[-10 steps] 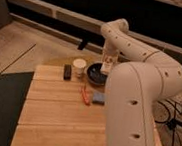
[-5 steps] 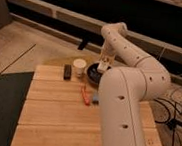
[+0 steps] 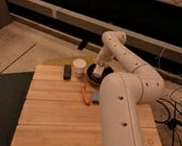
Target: Place the bottle in the ceramic bowl
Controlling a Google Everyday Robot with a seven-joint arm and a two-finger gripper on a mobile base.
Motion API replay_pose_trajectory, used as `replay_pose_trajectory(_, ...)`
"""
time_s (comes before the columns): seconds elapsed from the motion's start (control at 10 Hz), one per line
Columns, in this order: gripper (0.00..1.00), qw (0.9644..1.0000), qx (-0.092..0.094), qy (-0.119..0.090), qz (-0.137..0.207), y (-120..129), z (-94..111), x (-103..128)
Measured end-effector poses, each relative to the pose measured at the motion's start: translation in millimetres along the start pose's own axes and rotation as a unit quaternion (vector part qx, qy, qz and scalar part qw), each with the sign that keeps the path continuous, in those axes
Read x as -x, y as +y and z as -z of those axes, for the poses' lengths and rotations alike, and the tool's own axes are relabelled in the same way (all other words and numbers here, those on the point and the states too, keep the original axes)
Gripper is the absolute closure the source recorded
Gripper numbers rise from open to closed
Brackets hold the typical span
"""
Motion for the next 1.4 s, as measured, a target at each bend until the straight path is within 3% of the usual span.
replay_pose_trajectory(0.2,0.91,1.0,0.008,0.006,0.001,-1,-3,0)
replay_pose_trajectory(0.8,0.25,0.9992,0.023,0.032,0.01,0,-9,-10)
replay_pose_trajectory(0.9,0.2,0.999,0.023,0.036,0.011,0,-11,-11)
replay_pose_trajectory(1.4,0.2,0.9986,0.028,0.041,0.021,1,-12,-12)
